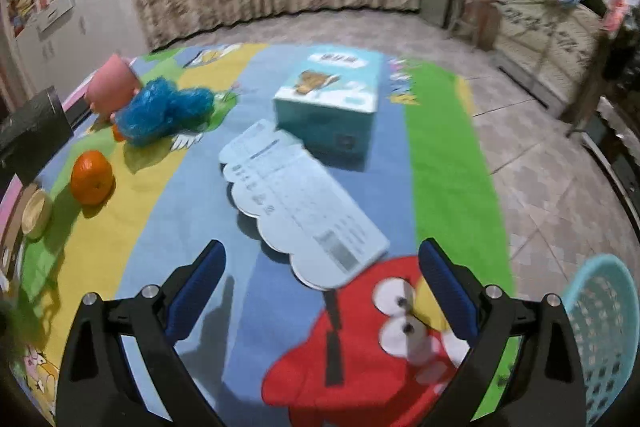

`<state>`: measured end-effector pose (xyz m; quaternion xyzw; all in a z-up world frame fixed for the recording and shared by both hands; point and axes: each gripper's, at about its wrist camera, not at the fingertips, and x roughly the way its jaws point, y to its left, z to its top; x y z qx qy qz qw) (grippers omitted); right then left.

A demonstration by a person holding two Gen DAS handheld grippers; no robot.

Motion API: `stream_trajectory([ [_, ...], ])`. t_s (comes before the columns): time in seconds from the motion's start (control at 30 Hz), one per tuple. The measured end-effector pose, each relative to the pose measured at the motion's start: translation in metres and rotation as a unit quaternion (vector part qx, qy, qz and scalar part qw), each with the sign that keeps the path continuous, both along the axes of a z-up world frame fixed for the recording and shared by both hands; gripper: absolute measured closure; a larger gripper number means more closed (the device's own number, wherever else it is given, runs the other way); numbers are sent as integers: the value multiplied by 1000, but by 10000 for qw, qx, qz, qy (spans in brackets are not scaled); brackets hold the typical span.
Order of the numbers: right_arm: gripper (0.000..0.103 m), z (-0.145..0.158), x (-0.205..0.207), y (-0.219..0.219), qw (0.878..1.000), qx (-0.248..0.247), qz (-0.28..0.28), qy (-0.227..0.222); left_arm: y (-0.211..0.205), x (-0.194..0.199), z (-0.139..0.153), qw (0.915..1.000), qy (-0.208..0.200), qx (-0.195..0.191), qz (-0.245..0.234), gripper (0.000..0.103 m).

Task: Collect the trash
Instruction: 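Grasp the white barcode card with the right tool while the left tool holds the cup, then carry the black cup in the left tool and white card in the right tool to the basket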

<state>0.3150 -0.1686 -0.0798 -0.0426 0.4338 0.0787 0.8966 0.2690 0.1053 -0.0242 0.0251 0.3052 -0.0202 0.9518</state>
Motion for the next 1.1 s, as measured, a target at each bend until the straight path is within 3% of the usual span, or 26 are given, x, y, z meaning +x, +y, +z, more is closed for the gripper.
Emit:
stream_trajectory([
  [0.27,8,-14,25,-7,9992,242,218,244,12,8,-1,9999,0,-49,106,30],
  [0.33,11,-14,27,-5,9989,230,295,266,10,7,-1,9999,-19,-61,110,30],
  [0.4,30,-13,26,-3,9986,210,396,265,9,6,0,9999,-23,-55,104,30],
  [0.5,31,-10,19,-5,9980,333,489,232,6,6,0,9999,-28,-20,110,30],
  [0.77,32,-4,-25,-18,9984,473,304,-56,-1,0,5,9999,-93,-10,86,30],
  [1.1,32,45,-106,-51,9946,598,-250,-816,-38,-27,24,9993,-345,-6,-141,30],
])
